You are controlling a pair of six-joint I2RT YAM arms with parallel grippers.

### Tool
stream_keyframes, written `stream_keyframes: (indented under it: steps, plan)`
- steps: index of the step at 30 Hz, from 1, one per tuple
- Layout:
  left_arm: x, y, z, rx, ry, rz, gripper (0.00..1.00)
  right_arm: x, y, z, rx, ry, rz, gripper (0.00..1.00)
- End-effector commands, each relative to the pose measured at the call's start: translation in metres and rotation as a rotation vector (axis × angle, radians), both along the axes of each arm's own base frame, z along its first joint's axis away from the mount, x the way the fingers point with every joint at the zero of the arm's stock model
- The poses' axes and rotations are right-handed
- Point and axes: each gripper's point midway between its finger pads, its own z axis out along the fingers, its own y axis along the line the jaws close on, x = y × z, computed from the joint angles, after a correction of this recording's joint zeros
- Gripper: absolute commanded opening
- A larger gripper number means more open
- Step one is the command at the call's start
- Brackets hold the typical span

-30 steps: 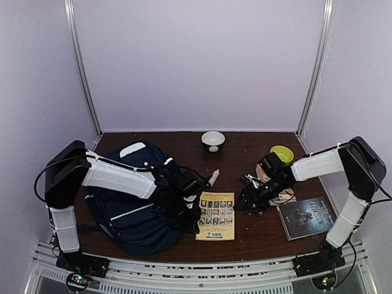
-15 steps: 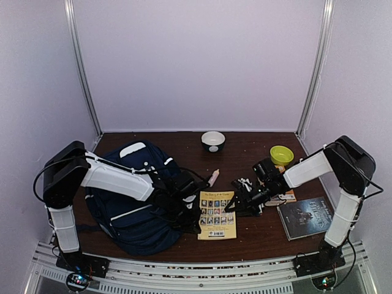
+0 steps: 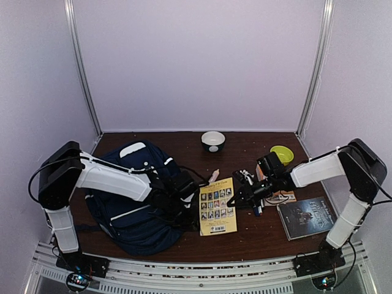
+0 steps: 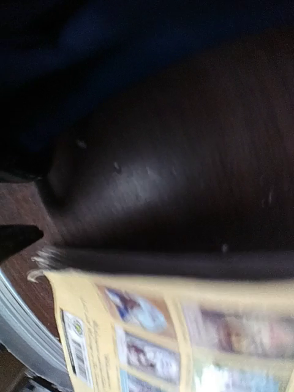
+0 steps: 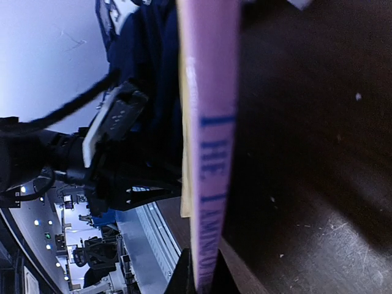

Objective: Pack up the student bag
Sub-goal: Pick up the book from the center of the board, then pass from the right arm to the left

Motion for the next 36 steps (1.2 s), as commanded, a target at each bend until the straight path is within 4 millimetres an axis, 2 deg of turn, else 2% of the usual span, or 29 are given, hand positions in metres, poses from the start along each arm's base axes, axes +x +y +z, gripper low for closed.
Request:
stream_keyframes:
  steps: [1,3,8,11,14,15,18,21,25,29,31,36]
  plan:
    - [0.024,0.041,0.032,0.143,-0.171,0.032,0.33,0.016,-0.009,0.063,0.031,-0.251,0.054,0.0]
    - [0.038,0.041,0.064,0.123,-0.267,0.037,0.41,0.02,-0.016,0.081,0.017,-0.335,0.071,0.0]
    - [0.07,0.025,0.148,-0.013,-0.546,-0.008,0.59,0.029,-0.029,0.118,-0.014,-0.524,0.108,0.0]
    - [0.083,0.02,0.194,-0.125,-0.718,0.001,0.78,0.032,-0.03,0.141,-0.002,-0.601,0.122,0.0]
    - [0.088,0.015,0.227,-0.253,-0.846,0.003,0.94,0.031,-0.027,0.162,0.059,-0.633,0.123,0.0]
    - [0.089,0.013,0.234,-0.292,-0.87,0.002,0.94,0.029,-0.025,0.169,0.083,-0.634,0.124,0.0]
    - [0.095,0.008,0.244,-0.362,-0.896,0.013,0.95,0.028,-0.02,0.186,0.148,-0.627,0.119,0.0]
    - [0.1,-0.007,0.251,-0.389,-0.902,-0.013,0.95,0.026,-0.014,0.203,0.23,-0.61,0.12,0.0]
    - [0.102,-0.023,0.243,-0.421,-0.888,-0.038,0.97,0.024,-0.009,0.226,0.328,-0.605,0.116,0.0]
    - [0.099,-0.03,0.239,-0.49,-0.863,-0.046,0.95,0.022,-0.007,0.243,0.391,-0.609,0.115,0.0]
    - [0.095,-0.035,0.241,-0.54,-0.846,-0.078,0.87,0.021,-0.007,0.247,0.406,-0.61,0.112,0.0]
    - [0.084,-0.04,0.245,-0.737,-0.76,-0.133,0.52,0.025,-0.009,0.25,0.4,-0.642,0.092,0.0]
